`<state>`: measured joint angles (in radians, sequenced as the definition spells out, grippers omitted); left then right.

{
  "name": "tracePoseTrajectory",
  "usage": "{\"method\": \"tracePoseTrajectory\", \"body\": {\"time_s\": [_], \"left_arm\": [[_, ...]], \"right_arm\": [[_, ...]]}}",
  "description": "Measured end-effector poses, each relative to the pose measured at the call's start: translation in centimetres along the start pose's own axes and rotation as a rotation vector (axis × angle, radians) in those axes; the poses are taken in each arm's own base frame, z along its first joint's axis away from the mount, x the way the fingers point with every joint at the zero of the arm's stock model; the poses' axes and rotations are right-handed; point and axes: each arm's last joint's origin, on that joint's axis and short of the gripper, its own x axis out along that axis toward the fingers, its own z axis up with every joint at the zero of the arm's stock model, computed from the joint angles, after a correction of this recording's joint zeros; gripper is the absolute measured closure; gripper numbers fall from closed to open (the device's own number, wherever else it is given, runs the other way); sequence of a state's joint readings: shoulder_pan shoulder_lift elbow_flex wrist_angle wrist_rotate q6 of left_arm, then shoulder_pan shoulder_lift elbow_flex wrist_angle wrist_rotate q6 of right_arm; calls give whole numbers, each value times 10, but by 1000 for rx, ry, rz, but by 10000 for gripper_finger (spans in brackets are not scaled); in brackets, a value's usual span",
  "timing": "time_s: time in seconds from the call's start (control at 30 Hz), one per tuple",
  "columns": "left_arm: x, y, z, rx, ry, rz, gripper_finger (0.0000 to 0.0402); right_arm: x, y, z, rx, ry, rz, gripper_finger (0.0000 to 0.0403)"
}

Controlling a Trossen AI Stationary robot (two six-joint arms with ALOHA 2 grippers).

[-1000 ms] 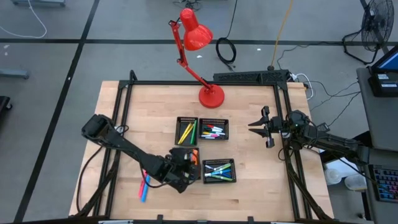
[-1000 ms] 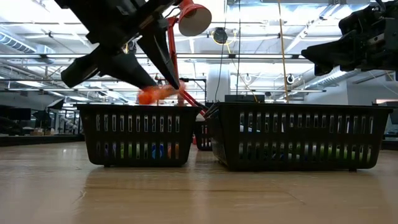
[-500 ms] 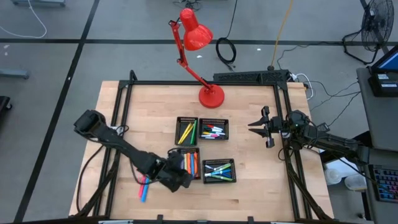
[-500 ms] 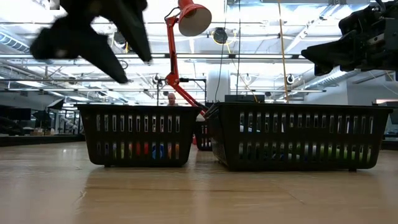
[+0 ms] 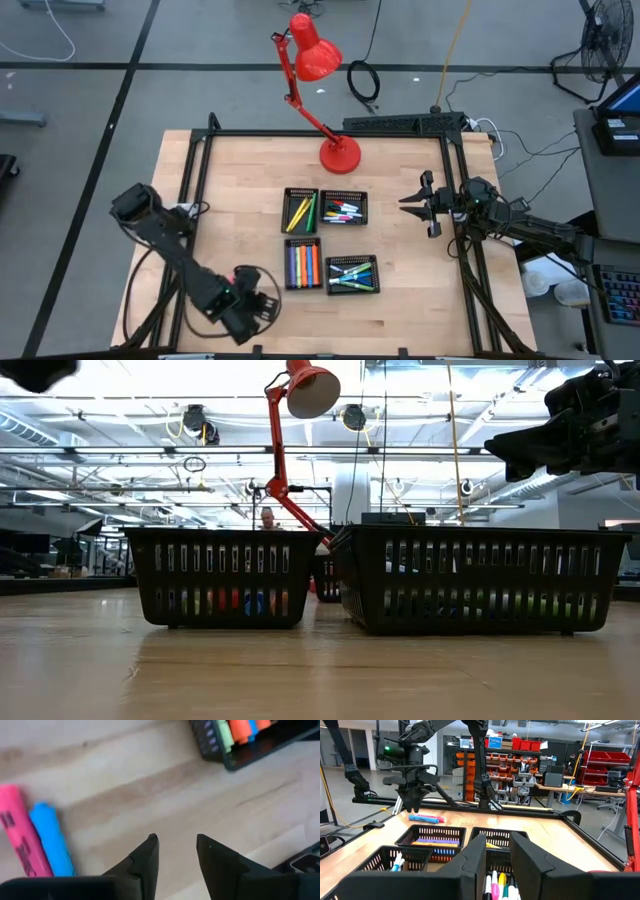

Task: Pick & Place Markers
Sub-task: Put the blue highlighter into the bottom left black bin

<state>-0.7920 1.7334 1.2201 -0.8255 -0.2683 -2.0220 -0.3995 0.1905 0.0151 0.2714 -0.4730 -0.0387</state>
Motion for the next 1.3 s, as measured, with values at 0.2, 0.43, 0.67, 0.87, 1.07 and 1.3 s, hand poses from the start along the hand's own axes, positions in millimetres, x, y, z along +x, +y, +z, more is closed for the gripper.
{"method": "tracePoseTrajectory", "body": {"time_s": [0.2, 0.43, 0.67, 0.87, 1.07, 1.3], "left_arm": [[-6, 11, -19, -64, -1, -6, 283], [-11, 24, -30, -61, -13, 42, 289], [-13, 30, -33, 41, -23, 70, 289], [4, 32, -39, 128, 6, 150, 277], [21, 37, -46, 115, 110, 292, 257], [21, 38, -45, 116, 99, 303, 245]], "right_arm": [[0, 0, 0, 0, 0, 0, 325], [0, 0, 0, 0, 0, 0, 325], [0, 0, 0, 0, 0, 0, 325], [0, 0, 0, 0, 0, 0, 325], [0, 0, 0, 0, 0, 0, 325], [0, 0, 0, 0, 0, 0, 325]]}}
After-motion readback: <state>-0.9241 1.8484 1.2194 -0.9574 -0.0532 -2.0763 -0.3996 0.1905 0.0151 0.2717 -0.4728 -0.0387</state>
